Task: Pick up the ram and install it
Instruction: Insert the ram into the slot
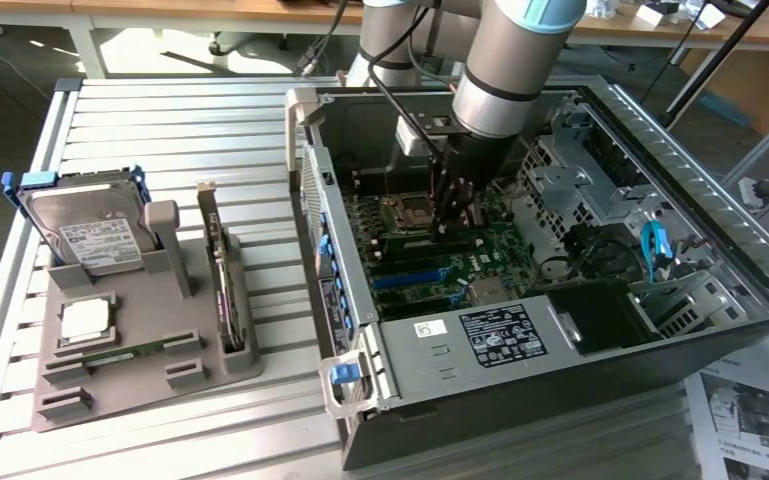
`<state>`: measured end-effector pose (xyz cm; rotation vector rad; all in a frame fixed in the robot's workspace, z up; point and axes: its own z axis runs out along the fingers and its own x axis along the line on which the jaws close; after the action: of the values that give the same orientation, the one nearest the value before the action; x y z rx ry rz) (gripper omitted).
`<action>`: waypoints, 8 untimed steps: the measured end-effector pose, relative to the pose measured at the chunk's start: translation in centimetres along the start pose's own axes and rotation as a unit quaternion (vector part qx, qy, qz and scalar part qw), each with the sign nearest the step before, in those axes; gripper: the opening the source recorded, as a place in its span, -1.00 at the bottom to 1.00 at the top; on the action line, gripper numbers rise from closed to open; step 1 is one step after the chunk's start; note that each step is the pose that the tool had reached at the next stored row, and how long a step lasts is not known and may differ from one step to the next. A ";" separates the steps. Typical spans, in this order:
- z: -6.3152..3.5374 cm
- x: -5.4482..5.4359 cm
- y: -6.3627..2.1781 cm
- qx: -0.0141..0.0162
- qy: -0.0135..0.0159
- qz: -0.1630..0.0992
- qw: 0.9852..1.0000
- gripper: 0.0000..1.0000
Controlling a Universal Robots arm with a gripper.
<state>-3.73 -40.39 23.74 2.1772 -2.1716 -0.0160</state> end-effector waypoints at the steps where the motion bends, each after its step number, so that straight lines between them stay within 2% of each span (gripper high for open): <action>1: 0.04 0.0 0.00 0.000 0.000 0.000 1.000 -0.74; 4: 0.07 0.0 -0.01 0.000 0.000 0.000 1.000 -0.74; 8: 0.07 0.0 -0.01 0.000 0.002 0.000 1.000 -0.74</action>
<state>-3.72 -40.41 23.66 2.1751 -2.1695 -0.0114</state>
